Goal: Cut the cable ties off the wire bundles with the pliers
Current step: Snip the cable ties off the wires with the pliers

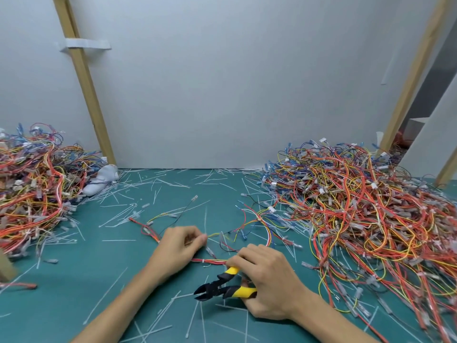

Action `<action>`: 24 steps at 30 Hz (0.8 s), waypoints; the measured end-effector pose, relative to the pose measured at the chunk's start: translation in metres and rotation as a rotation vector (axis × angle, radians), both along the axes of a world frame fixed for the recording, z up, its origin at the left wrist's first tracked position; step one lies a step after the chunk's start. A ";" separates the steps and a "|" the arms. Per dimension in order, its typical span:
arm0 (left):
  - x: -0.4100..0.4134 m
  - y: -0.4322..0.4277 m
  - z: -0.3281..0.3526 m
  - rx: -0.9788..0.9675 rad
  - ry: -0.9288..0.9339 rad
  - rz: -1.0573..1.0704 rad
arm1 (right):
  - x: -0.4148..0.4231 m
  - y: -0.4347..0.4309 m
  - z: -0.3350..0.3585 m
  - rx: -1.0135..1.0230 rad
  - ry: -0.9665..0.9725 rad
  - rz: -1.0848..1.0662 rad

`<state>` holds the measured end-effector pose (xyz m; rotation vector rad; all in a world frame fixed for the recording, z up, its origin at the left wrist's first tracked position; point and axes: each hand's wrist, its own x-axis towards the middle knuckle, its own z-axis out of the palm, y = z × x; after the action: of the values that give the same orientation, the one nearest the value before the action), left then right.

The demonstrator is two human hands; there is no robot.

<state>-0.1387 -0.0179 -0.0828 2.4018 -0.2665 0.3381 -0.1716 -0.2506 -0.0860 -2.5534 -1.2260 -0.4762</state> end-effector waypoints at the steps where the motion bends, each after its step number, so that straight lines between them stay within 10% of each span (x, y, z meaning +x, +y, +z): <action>1: -0.001 0.001 -0.006 -0.028 0.003 0.008 | 0.001 0.000 0.000 0.011 0.007 -0.013; 14: -0.002 0.008 -0.008 -0.166 0.092 0.040 | 0.021 -0.015 0.005 0.243 -0.064 -0.367; 24: 0.000 0.009 -0.013 -0.243 0.100 0.058 | 0.039 -0.052 0.075 -0.479 0.653 -0.272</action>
<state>-0.1382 -0.0084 -0.0954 2.1813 -0.1034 0.2594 -0.1321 -0.3021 -0.0109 -2.9004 -0.8157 0.6479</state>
